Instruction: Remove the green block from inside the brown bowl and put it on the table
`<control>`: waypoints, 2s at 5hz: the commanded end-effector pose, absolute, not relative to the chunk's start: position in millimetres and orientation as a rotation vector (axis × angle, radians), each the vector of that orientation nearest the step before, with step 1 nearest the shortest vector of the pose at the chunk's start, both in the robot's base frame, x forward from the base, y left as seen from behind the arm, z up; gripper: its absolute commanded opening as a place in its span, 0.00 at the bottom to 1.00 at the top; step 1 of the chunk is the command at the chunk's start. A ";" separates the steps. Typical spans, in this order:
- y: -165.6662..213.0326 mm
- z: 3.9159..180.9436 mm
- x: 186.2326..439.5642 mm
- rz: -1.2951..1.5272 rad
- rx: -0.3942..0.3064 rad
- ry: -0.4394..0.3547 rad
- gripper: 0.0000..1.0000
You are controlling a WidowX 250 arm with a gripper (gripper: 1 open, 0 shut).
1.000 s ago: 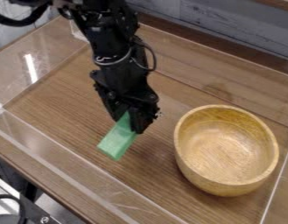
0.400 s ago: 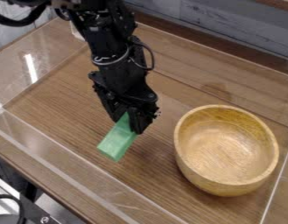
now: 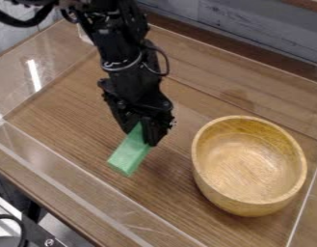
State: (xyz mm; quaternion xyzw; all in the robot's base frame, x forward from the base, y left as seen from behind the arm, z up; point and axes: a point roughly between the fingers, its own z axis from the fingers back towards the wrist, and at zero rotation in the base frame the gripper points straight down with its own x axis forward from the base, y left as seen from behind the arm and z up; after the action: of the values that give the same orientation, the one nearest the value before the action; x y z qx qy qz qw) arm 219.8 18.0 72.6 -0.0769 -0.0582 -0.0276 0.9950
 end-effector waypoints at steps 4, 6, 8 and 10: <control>29.3 83.2 236.6 -0.031 -0.155 -0.173 1.00; 23.9 84.0 236.8 -0.034 -0.167 -0.175 1.00; 16.7 79.8 236.6 -0.039 -0.178 -0.176 1.00; 12.0 76.7 236.2 -0.042 -0.187 -0.176 1.00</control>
State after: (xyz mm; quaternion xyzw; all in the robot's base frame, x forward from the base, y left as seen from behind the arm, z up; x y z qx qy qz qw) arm 232.0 12.8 70.7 -0.0955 -0.0740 -0.0174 0.9925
